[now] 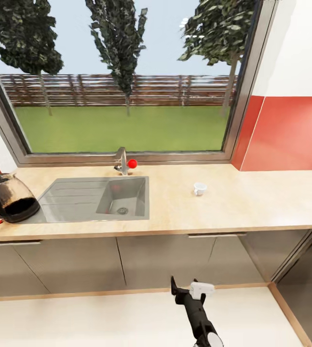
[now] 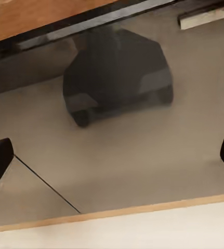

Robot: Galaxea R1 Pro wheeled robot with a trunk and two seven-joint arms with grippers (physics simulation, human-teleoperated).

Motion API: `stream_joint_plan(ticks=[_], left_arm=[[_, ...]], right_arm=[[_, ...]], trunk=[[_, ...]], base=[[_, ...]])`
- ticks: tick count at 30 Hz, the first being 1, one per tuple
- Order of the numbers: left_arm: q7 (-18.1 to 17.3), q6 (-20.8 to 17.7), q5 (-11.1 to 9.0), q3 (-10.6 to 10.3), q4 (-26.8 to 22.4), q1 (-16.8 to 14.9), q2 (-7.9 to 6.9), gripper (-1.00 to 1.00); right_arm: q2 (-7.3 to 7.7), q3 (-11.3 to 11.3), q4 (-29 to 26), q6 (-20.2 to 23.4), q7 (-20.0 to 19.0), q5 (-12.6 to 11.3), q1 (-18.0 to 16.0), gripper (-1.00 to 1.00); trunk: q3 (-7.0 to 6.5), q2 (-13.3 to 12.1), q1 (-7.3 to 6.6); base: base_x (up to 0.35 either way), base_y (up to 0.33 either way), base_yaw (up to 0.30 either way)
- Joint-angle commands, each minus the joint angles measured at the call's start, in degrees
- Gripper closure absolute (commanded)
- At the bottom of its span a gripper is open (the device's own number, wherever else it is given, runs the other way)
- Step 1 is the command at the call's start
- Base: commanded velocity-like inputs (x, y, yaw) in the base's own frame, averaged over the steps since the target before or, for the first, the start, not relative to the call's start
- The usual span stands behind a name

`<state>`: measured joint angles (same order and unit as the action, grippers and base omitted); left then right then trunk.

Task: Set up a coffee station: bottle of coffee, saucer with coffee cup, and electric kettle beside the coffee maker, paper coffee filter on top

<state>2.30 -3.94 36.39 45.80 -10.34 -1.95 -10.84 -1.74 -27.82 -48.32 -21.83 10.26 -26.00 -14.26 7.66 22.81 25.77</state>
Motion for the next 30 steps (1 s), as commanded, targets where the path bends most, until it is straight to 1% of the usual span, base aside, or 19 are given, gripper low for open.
stream_joint_plan(ticks=[1,2,4,13,14,16,17,19,20,22,23,25,30], left_arm=[[0.07,-0.19,0.26,0.16,-0.08,-0.08,0.02,-1.00],[0.07,-0.19,0.26,0.16,-0.10,-0.13,0.00,-1.00],[0.07,-0.25,0.26,0.21,-0.11,-0.15,0.00,-1.00],[0.07,-0.28,0.26,0.25,-0.11,-0.16,0.09,-1.00],[0.07,-0.28,0.26,0.25,-0.11,-0.16,0.07,-1.00],[0.07,-0.28,0.26,0.24,-0.11,-0.16,0.04,-1.00],[0.07,-0.28,0.26,0.24,-0.11,-0.16,0.03,-1.00],[0.07,-0.28,0.26,0.25,-0.12,-0.16,0.08,-1.00],[0.07,-0.28,0.26,0.25,-0.12,-0.16,0.09,-1.00],[0.07,-0.32,0.26,0.25,-0.12,-0.16,0.05,-1.00],[0.07,-0.34,0.26,0.25,-0.12,-0.16,0.04,-1.00],[0.07,-0.35,0.26,0.25,-0.12,-0.16,0.00,-1.00],[0.07,-0.36,0.26,0.25,-0.12,-0.16,0.03,-1.00]], right_arm=[[0.06,1.11,-1.52,-0.27,0.35,-0.45,-0.07,-1.00],[0.06,2.70,-3.93,-0.24,0.36,-0.45,-0.07,-1.00],[0.11,3.28,-5.88,-0.24,0.39,-0.45,-0.07,-1.00],[0.16,3.55,-13.80,-0.23,0.46,-0.38,-0.07,-1.00],[0.12,3.55,-15.19,-0.23,0.46,-0.37,-0.07,-1.00],[0.15,3.56,-20.99,-0.16,0.50,-0.37,-0.07,-1.00],[0.15,3.58,-22.36,-0.16,0.69,-0.37,-0.07,-1.00],[0.16,3.63,-24.55,-0.15,1.58,-0.37,-0.07,-1.00],[0.16,3.73,-26.10,-0.12,2.67,-0.37,-0.07,-1.00],[0.16,4.11,-30.28,-0.01,6.75,-0.25,-0.07,-1.00],[0.16,4.16,-31.38,0.01,7.58,-0.23,-0.07,-1.00],[0.16,4.22,-33.01,0.02,8.46,-0.16,-0.07,-1.00],[0.16,4.26,-34.15,0.08,9.01,-0.08,-0.07,-1.00]], trunk=[[0.12,0.11,0.01],[0.12,0.11,0.01],[0.12,0.11,0.01],[0.12,0.11,0.01],[0.12,0.11,0.01],[0.12,0.11,0.01],[0.12,0.11,0.01],[0.12,0.11,0.01],[0.12,0.11,0.01],[0.12,0.11,0.01],[0.12,0.11,0.01],[0.12,0.11,0.01],[0.12,0.11,0.01]], base=[[-0.248,0.000,0.000],[-0.252,0.000,0.000],[-0.135,0.000,0.000],[-0.021,0.000,0.000],[-0.002,0.000,0.000],[0.000,0.000,0.000],[0.000,0.000,0.000],[0.000,0.000,0.000],[0.000,0.000,0.000],[0.000,0.000,0.000],[0.000,0.000,0.000],[0.000,0.000,0.000],[0.000,0.000,0.000]])
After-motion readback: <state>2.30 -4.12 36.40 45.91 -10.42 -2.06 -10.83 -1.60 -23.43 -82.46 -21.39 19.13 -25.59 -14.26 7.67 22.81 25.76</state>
